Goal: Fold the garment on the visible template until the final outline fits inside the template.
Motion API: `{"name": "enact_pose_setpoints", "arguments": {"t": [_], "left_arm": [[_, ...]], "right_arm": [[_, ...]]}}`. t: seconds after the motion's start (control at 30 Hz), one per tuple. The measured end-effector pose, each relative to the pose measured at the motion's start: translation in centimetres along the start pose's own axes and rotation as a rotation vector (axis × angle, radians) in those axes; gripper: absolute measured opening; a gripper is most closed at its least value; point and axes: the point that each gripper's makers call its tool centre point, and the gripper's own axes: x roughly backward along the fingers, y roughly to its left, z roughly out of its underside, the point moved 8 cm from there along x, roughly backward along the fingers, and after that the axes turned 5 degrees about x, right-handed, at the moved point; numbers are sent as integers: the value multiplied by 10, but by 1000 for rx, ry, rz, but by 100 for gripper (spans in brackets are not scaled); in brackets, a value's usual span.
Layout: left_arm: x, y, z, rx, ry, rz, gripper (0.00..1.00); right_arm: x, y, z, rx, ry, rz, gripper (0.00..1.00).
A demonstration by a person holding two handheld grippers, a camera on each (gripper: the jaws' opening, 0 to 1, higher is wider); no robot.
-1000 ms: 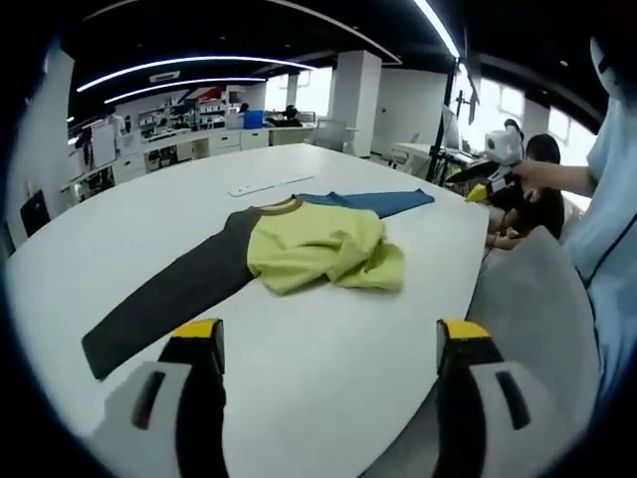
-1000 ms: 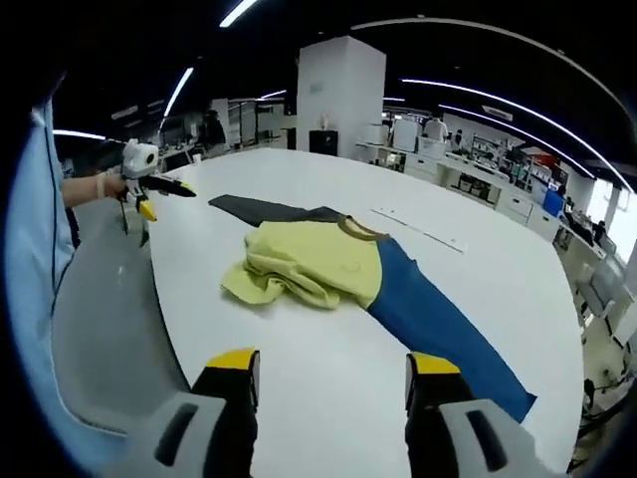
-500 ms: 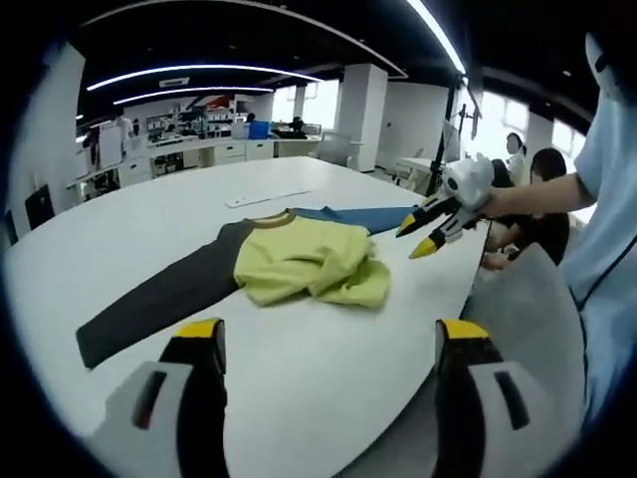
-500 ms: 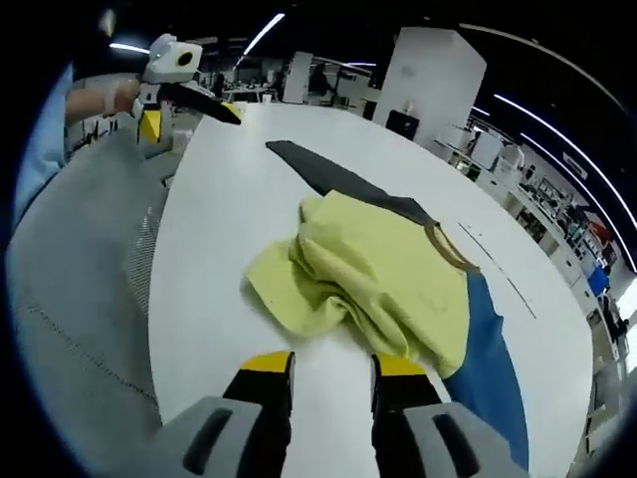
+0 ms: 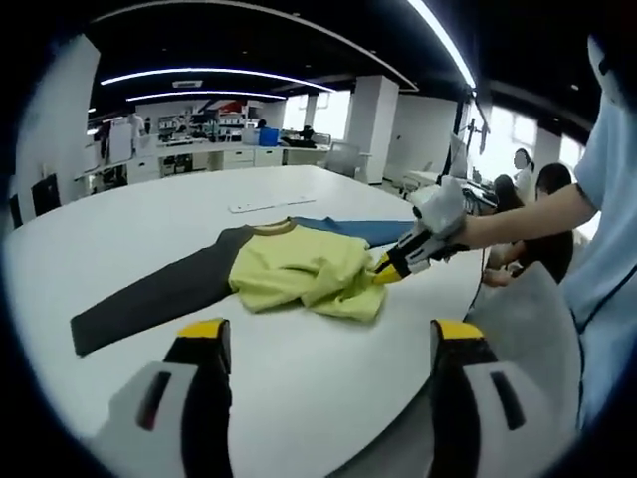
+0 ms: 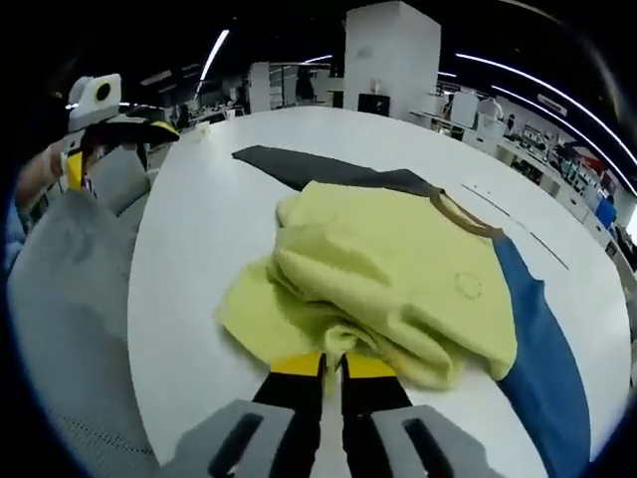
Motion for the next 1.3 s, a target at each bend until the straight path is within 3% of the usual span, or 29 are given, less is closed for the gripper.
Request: {"name": "enact_pose_setpoints", "arguments": {"t": [0.07, 0.2, 0.37, 0.5, 0.67, 0.77, 0.87, 0.97, 1.13, 1.2, 1.3], "left_arm": [[0, 1, 3, -19, 13, -18, 77], [0, 1, 9, -2, 19, -12, 77], [0, 0, 16, 15, 21, -19, 77], [1, 0, 15, 14, 13, -28, 76], [2, 3, 15, 29, -1, -41, 76], [2, 4, 16, 34, 0, -46, 75], [1, 6, 17, 38, 6, -49, 75], [0, 6, 19, 33, 17, -51, 75], [-3, 9, 21, 38, 25, -49, 75], [-3, 9, 21, 39, 27, -47, 75], [-3, 7, 21, 40, 25, -41, 75]], "right_arm": [[9, 1, -15, -22, -48, -16, 0], [14, -6, -47, -18, -62, -56, 0], [-3, -20, -90, 26, -61, -95, 0], [-20, -35, -114, 47, -36, -107, 0], [-43, -53, -132, 69, 11, -109, 0], [-52, -64, -143, 59, -12, -103, 0], [-63, -75, -145, 17, 21, -96, 0], [-64, -75, -144, 42, 16, -101, 0], [-51, -62, -131, 240, 12, -169, 0], [-44, -58, -127, 342, 1, -186, 12], [-33, -54, -124, 407, -16, -194, 27]]}}
